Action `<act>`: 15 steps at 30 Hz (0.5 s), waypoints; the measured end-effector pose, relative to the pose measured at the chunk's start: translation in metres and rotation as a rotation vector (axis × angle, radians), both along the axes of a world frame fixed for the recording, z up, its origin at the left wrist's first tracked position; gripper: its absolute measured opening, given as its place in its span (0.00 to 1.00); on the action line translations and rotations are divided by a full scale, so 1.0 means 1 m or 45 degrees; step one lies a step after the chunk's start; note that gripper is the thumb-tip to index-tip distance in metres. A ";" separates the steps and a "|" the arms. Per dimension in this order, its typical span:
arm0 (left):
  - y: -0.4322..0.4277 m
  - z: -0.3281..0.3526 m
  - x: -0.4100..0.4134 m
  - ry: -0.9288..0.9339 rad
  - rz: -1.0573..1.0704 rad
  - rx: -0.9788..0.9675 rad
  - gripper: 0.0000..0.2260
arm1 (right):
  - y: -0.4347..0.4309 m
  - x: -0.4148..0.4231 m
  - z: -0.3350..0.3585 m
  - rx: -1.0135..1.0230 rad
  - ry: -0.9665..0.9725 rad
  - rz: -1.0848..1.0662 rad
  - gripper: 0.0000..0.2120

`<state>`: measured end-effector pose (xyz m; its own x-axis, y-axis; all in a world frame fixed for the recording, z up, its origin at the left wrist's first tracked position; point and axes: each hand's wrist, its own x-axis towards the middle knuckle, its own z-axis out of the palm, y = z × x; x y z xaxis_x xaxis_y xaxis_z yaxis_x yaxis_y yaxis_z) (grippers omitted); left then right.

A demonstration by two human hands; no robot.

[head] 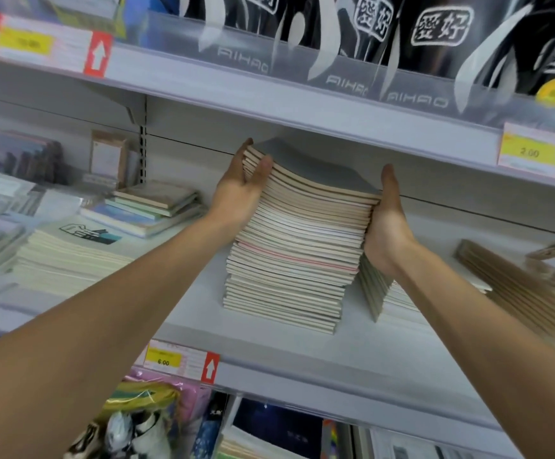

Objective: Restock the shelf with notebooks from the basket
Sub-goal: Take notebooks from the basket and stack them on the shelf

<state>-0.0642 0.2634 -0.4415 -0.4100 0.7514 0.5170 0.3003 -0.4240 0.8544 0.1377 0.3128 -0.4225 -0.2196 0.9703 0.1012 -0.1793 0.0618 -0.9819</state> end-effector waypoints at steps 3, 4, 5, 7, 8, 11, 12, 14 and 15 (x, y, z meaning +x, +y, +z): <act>-0.006 0.006 -0.002 0.011 -0.037 -0.031 0.27 | -0.001 0.005 -0.004 0.027 0.020 0.011 0.36; -0.008 0.006 -0.004 0.005 -0.035 -0.057 0.27 | -0.001 0.009 -0.007 0.041 0.034 0.041 0.36; -0.011 0.005 -0.005 0.004 -0.022 -0.108 0.28 | -0.001 0.012 -0.011 0.049 0.036 0.050 0.37; -0.014 -0.006 -0.005 0.040 -0.006 -0.258 0.30 | -0.001 0.016 -0.026 0.025 0.027 0.005 0.38; -0.014 -0.014 -0.004 0.043 -0.007 -0.305 0.31 | -0.001 0.017 -0.036 -0.002 0.027 0.006 0.38; -0.009 -0.027 -0.001 -0.043 -0.056 -0.287 0.31 | -0.002 0.008 -0.055 -0.112 0.095 -0.006 0.31; -0.006 -0.027 -0.001 -0.084 -0.070 -0.283 0.32 | -0.003 0.003 -0.056 -0.144 0.134 -0.065 0.30; -0.001 -0.028 -0.003 -0.151 -0.100 -0.296 0.32 | -0.001 -0.001 -0.058 -0.172 0.172 -0.230 0.32; 0.001 -0.030 -0.004 -0.157 -0.117 -0.299 0.33 | -0.001 -0.001 -0.058 -0.154 0.186 -0.296 0.30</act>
<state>-0.0682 0.2649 -0.4711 -0.3836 0.8817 0.2748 0.1575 -0.2307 0.9602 0.1365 0.3123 -0.4802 0.0185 0.9998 -0.0044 -0.3137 0.0017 -0.9495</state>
